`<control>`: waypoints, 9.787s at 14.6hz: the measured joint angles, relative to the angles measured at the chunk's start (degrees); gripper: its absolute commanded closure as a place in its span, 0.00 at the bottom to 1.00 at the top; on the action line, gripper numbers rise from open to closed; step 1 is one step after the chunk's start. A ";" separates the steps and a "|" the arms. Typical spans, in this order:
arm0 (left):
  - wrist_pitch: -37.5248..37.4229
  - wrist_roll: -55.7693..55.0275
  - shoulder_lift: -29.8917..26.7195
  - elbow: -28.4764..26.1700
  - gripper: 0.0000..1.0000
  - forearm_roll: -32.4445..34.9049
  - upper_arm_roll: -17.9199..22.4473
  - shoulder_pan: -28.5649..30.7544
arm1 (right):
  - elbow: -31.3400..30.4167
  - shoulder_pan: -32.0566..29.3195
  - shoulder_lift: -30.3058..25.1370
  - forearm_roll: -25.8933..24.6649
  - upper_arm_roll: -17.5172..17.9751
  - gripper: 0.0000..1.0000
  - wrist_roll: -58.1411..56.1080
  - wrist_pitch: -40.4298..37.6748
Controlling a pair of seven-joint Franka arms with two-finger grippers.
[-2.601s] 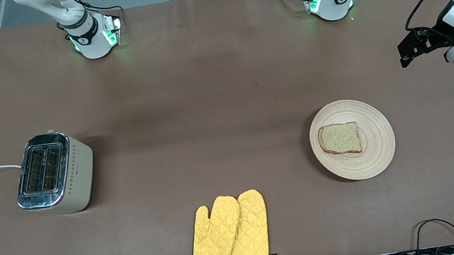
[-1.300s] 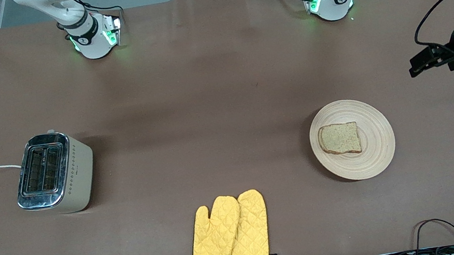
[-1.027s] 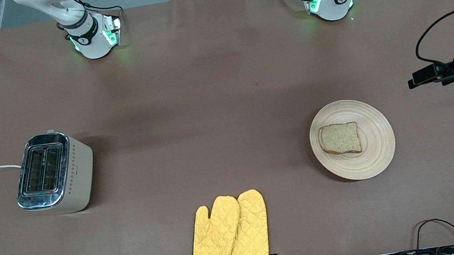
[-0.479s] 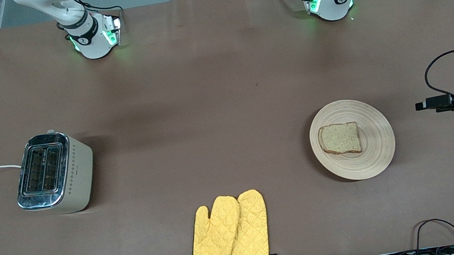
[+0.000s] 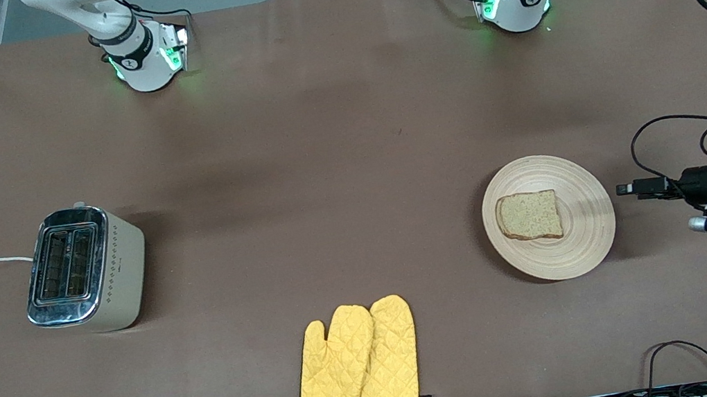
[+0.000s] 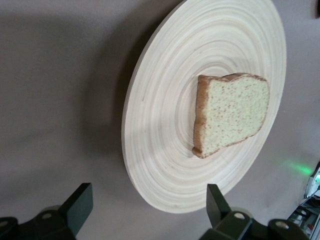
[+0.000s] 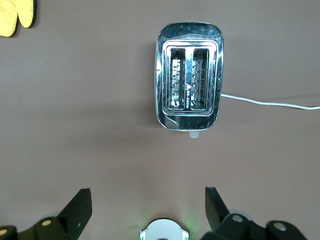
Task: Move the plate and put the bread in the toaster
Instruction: 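Reach the left gripper to the wooden plate rim and grip it, then slide the plate toward the toaster with the left gripper while the right gripper approaches, then release the plate with the left gripper while the right gripper grasps the bread, then lift the bread slice with the right gripper toward the toaster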
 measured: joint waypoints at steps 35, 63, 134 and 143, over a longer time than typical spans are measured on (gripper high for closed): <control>2.86 -12.38 5.65 1.70 1.00 -11.48 -19.22 -2.12 | -2.61 0.14 1.06 0.28 0.04 0.00 0.07 0.82; 49.69 -16.38 16.59 7.34 0.00 -40.54 -19.13 -44.90 | -31.97 12.47 10.36 1.85 0.38 0.00 12.15 45.66; -10.50 -32.22 -39.53 0.42 0.00 23.98 6.63 -28.08 | -23.93 20.48 22.94 5.36 -0.25 1.00 26.25 41.72; -10.49 -32.22 -39.19 0.37 0.00 23.98 6.63 -28.10 | -7.32 20.56 16.60 -5.85 -0.68 1.00 26.73 13.17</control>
